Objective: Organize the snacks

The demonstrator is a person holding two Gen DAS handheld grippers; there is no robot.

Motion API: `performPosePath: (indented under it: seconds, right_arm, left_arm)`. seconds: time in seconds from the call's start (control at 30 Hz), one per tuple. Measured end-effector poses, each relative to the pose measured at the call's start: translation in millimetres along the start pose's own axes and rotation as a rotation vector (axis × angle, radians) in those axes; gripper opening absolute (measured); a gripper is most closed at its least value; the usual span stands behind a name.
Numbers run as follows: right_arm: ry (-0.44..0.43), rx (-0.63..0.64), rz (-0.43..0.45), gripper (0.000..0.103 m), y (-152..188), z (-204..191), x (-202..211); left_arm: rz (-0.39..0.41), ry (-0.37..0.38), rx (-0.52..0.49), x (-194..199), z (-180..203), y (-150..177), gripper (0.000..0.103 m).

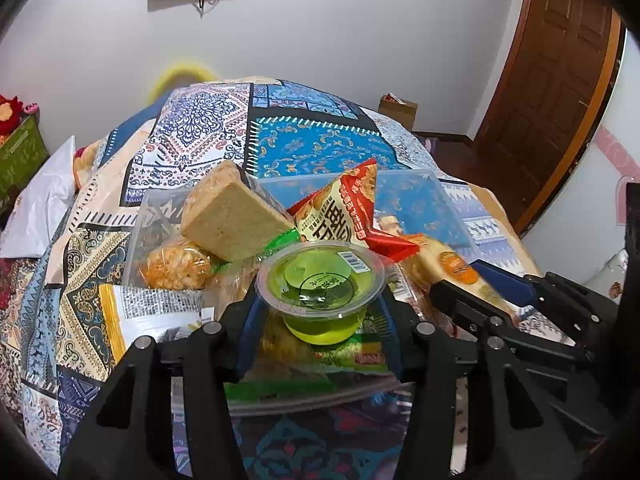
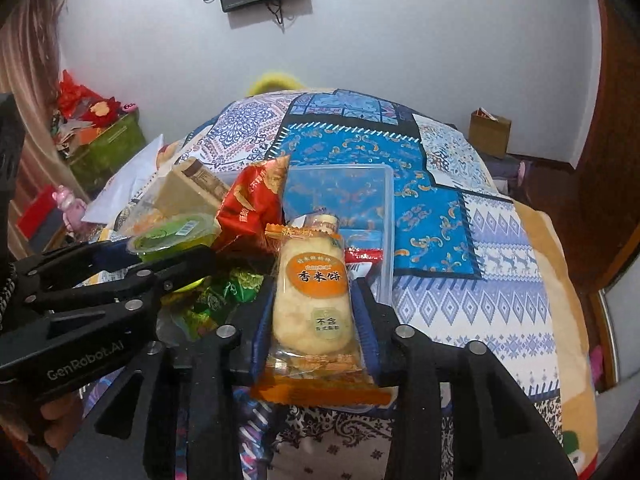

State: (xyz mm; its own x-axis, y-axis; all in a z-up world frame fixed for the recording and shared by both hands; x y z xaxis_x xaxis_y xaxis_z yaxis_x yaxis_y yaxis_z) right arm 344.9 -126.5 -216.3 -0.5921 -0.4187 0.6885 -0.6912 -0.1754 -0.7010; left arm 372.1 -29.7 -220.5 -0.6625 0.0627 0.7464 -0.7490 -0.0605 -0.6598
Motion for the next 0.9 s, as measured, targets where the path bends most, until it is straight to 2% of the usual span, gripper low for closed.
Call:
performPosePath:
  seconds: [0.1, 0.2, 0.27, 0.57, 0.67, 0.73, 0.8, 0.9]
  right_arm:
    - [-0.020, -0.015, 0.005, 0.044, -1, -1, 11]
    - [-0.015, 0.001, 0.035, 0.050, -6, -4, 26]
    - [-0.013, 0.015, 0.056, 0.050, -10, -8, 38]
    - [-0.019, 0.068, 0.190, 0.050, -33, -35, 109]
    - [-0.033, 0.086, 0.243, 0.057, -37, -47, 138]
    - [-0.031, 0.098, 0.284, 0.063, -38, -54, 155]
    - [-0.026, 0.109, 0.328, 0.069, -39, -61, 173]
    - [-0.020, 0.114, 0.374, 0.084, -39, -69, 191]
  left_arm:
    - [-0.003, 0.021, 0.008, 11, 0, 0, 0.056]
    - [0.027, 0.039, 0.012, 29, 2, -2, 0.058]
    - [0.069, 0.036, 0.001, 48, 3, -6, 0.061]
    - [0.300, 0.028, -0.014, 158, 4, -27, 0.061]
    - [0.381, 0.011, -0.019, 194, 2, -27, 0.061]
    - [0.433, -0.006, -0.026, 216, 2, -25, 0.066]
    - [0.489, -0.026, -0.035, 239, 1, -22, 0.078]
    - [0.547, -0.049, -0.052, 265, 1, -16, 0.090]
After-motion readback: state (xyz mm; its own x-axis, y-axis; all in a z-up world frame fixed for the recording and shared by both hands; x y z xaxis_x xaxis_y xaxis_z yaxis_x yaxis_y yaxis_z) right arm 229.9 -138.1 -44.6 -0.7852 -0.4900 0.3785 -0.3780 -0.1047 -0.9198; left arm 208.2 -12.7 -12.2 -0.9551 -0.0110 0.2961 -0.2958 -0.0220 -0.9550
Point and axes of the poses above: each gripper's, at about its wrist camera, not at the fingertips, and x roughly against the way its jaws point, z to its right, y to its underside, the point moved 10 cm from there along -x, roughly the way its jaws point, and after that the axes turned 3 degrees about -y, right-handed, at the moved point
